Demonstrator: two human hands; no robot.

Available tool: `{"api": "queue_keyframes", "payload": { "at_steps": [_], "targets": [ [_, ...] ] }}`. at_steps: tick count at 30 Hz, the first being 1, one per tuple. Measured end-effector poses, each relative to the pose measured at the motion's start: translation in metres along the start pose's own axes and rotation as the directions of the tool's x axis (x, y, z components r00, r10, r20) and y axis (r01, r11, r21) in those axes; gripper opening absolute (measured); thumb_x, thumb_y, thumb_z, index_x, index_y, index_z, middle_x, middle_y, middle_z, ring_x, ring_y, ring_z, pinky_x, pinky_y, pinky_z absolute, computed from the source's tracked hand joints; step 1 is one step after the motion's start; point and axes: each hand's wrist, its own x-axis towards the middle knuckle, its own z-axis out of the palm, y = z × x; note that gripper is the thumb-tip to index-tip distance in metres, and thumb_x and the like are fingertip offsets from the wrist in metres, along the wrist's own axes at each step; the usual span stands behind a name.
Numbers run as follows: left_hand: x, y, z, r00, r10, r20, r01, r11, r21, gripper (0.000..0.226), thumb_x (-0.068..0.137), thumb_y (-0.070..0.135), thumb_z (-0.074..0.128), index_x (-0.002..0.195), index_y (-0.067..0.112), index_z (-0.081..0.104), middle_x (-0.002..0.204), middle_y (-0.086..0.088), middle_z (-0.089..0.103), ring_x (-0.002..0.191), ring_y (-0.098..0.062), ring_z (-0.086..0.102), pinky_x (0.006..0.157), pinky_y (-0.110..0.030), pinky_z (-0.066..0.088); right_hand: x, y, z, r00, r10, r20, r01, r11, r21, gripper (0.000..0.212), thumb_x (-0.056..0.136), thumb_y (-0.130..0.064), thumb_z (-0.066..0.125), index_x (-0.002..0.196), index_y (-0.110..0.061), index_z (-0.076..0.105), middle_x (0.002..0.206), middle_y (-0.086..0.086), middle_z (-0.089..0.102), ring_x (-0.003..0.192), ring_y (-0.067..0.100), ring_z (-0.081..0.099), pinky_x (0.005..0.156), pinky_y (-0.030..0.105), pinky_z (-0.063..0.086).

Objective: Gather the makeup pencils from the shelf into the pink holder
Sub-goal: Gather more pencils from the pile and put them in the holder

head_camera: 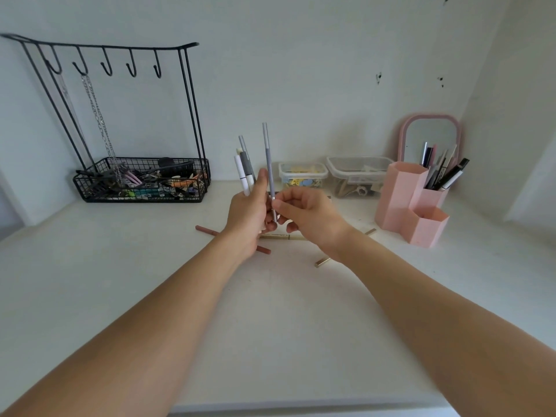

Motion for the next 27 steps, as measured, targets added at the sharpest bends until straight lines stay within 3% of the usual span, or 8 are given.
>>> {"api": "queue_keyframes", "payload": {
  "at_steps": [3,7,11,13,16,19,22,27],
  "targets": [
    [0.001,-0.001,0.003,0.999,-0.025,-0.039,0.026,1.000,0.007,0.058,0.095,0.067,0.049,0.073,0.014,0.055,0.052,0.001,0.053,0.048,-0.018,0.050,0.050,-0.029,0.046,-0.001,0.001,0.003,1.000,-0.016,-0.018,0.015,0.999,-0.035,0.010,0.094,-0.011,0.063,0.085,-0.013,0.066,0.074,0.007,0.067,0.062,0.009,0.059,0.058,0.024,0.050],
    [0.003,-0.002,0.001,0.999,-0.043,-0.001,0.043,0.999,-0.029,0.060,0.085,0.072,0.059,0.074,0.014,0.051,0.048,0.002,0.045,0.041,-0.015,0.042,0.040,-0.024,0.031,-0.001,0.002,0.006,0.999,-0.015,-0.034,0.014,0.999,-0.038,0.008,0.092,-0.011,0.065,0.084,-0.011,0.067,0.072,0.007,0.066,0.061,0.010,0.057,0.057,0.025,0.048],
    [0.002,-0.006,0.000,0.998,0.036,0.054,-0.039,0.999,0.039,0.041,0.076,0.052,0.082,0.076,0.017,0.063,0.060,-0.003,0.061,0.045,-0.014,0.053,0.039,-0.020,0.033,-0.001,0.003,0.008,0.996,-0.060,-0.061,0.055,0.996,-0.074,0.004,0.087,-0.001,0.066,0.085,0.001,0.068,0.070,0.009,0.065,0.057,0.008,0.055,0.052,0.019,0.046],
    [0.002,-0.008,0.001,0.997,0.054,0.055,-0.057,0.997,0.044,0.030,0.084,0.042,0.079,0.072,0.017,0.066,0.060,-0.002,0.062,0.047,-0.015,0.054,0.041,-0.020,0.034,-0.001,0.005,0.008,0.993,-0.069,-0.091,0.061,0.994,-0.092,0.006,0.084,0.001,0.070,0.078,0.000,0.068,0.066,0.007,0.066,0.050,0.002,0.053,0.050,0.014,0.044],
    [0.007,-0.007,0.000,0.999,0.040,-0.008,-0.040,0.997,0.061,0.045,0.093,0.047,0.067,0.063,0.014,0.063,0.055,0.000,0.061,0.048,-0.015,0.053,0.048,-0.025,0.040,-0.002,0.004,0.004,0.997,-0.054,-0.060,0.048,0.994,-0.100,0.010,0.082,-0.006,0.076,0.077,0.000,0.072,0.077,0.018,0.073,0.055,0.005,0.055,0.051,0.013,0.041],
    [0.016,-0.004,-0.006,0.998,0.057,-0.040,-0.056,0.998,0.015,0.056,0.095,0.049,0.064,0.050,0.018,0.050,0.047,0.004,0.050,0.047,-0.017,0.050,0.057,-0.031,0.042,0.006,0.007,-0.009,0.992,0.008,-0.125,-0.017,0.997,-0.076,0.014,0.084,-0.020,0.076,0.083,-0.006,0.075,0.072,0.007,0.066,0.062,0.009,0.053,0.057,0.021,0.044],
    [0.018,-0.001,-0.010,0.998,0.059,-0.015,-0.059,0.998,-0.030,0.047,0.097,0.045,0.063,0.059,0.018,0.053,0.051,0.003,0.056,0.057,-0.018,0.062,0.058,-0.033,0.051,0.020,0.021,-0.031,0.963,-0.051,-0.266,-0.048,0.934,-0.355,0.013,0.088,-0.026,0.070,0.096,-0.016,0.076,0.084,-0.007,0.070,0.074,0.007,0.059,0.075,0.027,0.051],
    [0.015,0.002,-0.010,1.000,0.001,-0.024,-0.003,0.996,-0.088,0.040,0.098,0.047,0.061,0.076,0.015,0.051,0.047,0.001,0.055,0.047,-0.014,0.062,0.050,-0.028,0.056,0.022,0.040,-0.047,0.986,-0.069,-0.155,-0.062,0.704,-0.708,0.024,0.092,-0.027,0.063,0.115,-0.027,0.069,0.118,-0.007,0.067,0.110,0.015,0.058,0.089,0.027,0.043]
  ]
}}
